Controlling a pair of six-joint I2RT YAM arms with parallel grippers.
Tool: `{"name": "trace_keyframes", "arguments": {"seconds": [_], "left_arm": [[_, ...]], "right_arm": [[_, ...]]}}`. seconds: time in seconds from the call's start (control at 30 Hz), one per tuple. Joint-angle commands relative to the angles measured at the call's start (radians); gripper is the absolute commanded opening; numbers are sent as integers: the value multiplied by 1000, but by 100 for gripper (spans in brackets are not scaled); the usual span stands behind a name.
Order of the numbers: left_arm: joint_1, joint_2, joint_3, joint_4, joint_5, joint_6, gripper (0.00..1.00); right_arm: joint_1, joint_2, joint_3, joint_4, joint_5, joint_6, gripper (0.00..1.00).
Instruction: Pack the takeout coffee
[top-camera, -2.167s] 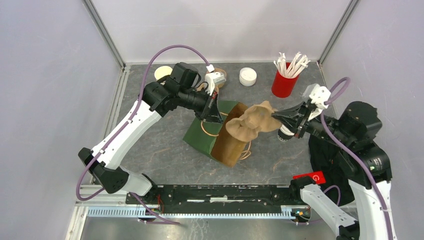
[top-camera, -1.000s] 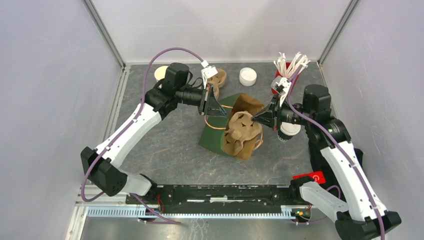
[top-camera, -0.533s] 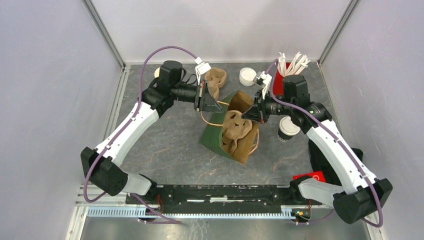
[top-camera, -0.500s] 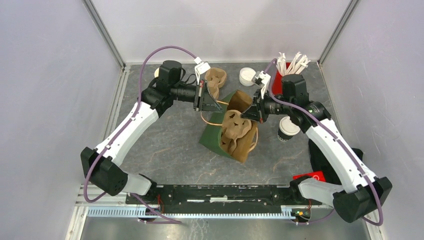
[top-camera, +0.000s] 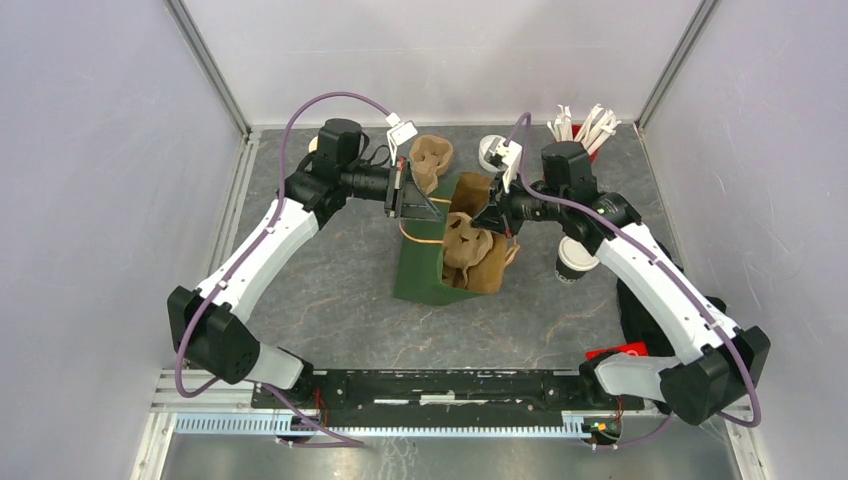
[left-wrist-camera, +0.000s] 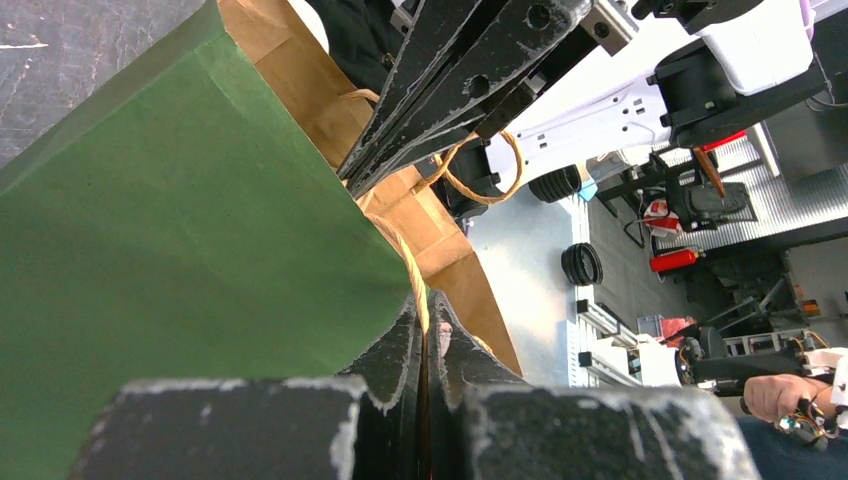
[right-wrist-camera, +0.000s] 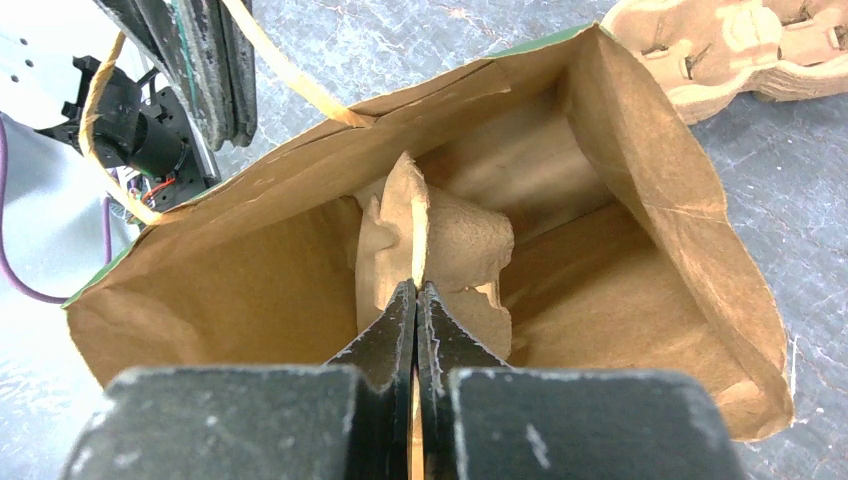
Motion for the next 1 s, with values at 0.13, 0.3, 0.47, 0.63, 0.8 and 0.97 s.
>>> {"name": "trace_keyframes", "arguments": {"seconds": [0.13, 0.3, 0.47, 0.63, 0.8, 0.97], "left_arm": [[24, 19, 9, 33, 43, 4, 2], [40, 28, 12, 33, 47, 7, 2], [55, 32, 14, 34, 51, 7, 2], [64, 32, 8, 33, 52, 7, 2], [80, 32, -2, 33, 44, 11, 2], [100, 38, -3, -14, 27, 51, 2]], "right_arm": [[25, 93, 105, 19, -39, -108, 0], [33, 145, 128, 16, -59, -123, 0], [52, 189, 131, 25, -69, -139, 0], [55, 222, 134, 58, -79, -148, 0], [65, 266, 140, 182, 117, -82, 10], [74, 242, 241, 143, 296, 3, 54]]}}
